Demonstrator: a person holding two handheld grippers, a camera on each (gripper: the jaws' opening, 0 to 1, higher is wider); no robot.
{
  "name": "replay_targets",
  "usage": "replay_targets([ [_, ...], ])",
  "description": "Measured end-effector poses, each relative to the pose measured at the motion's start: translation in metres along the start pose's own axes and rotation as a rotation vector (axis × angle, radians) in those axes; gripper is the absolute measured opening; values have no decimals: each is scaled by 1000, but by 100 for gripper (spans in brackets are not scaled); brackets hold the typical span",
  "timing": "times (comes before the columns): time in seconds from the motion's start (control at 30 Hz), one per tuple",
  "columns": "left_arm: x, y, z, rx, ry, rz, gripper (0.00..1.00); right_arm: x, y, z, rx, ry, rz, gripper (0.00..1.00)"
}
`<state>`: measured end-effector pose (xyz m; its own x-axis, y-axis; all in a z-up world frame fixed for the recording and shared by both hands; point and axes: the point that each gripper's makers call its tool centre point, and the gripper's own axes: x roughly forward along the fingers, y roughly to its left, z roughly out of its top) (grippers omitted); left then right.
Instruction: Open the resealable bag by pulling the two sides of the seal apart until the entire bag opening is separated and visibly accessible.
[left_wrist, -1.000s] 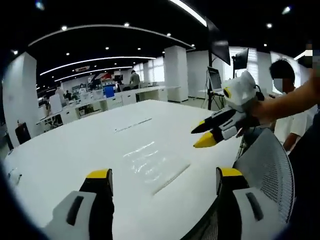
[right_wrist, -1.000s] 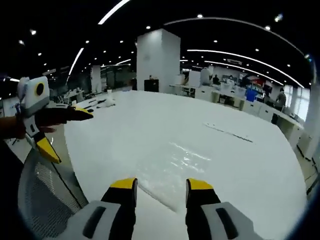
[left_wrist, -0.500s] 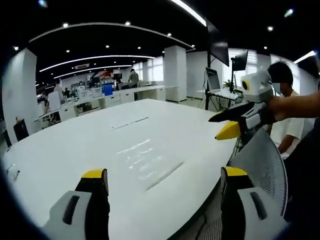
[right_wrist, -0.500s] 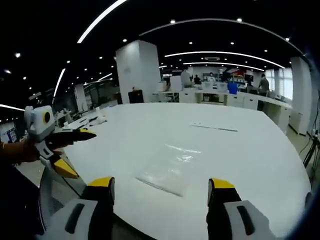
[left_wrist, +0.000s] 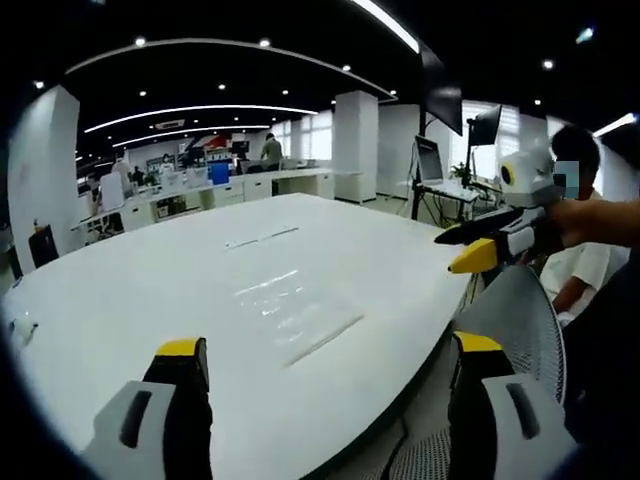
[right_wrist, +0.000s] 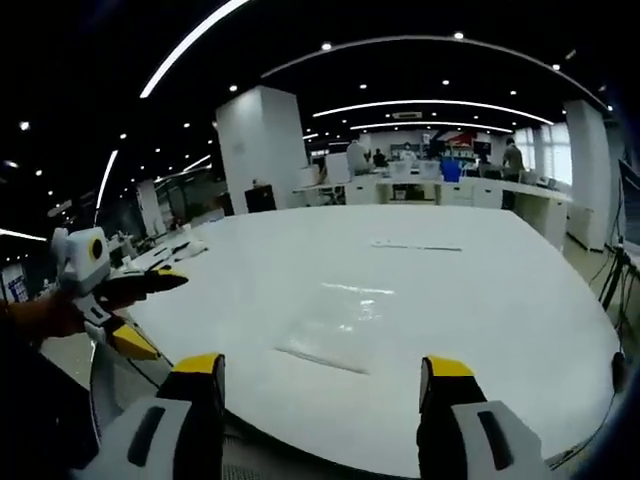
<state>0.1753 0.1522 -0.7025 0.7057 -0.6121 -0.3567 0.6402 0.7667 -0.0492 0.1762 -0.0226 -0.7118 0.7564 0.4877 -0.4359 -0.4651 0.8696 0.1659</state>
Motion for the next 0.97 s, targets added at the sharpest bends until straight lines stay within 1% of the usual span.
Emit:
replay_targets([
  [0.07,-2,-1,1,-2,-6,1,98,-2,1,-4,19,3,-4,80],
  [0.2,-4,-2,-2,0,3,-3,98,-4,4,-8,31,3,-8,79],
  [0.33,-7,-2,-6,4,16,-2,97,-5,8,-10,6,12,-6,78],
  [0.47,-11,-3,-5,6,0,5,98,-5,9,-11,-7,8,-3,79],
  [0.57,-12,-5,-7,-4,6,0,97,-6,11,-11,-8,1,-1,79],
  [0.7,-14,-9,-12,-7,19,-3,97,-8,14,-15,-4,8,5,79],
  [0.83,-15,-12,-18,-5,39,-1,96,-11,14,-24,-2,27,4,79],
  [0.9,-17,-13,-20,-2,41,-3,96,-13,15,-23,2,18,0,79],
  [0.97,-17,-15,-20,2,38,-10,96,-13,15,-21,-13,9,0,78],
])
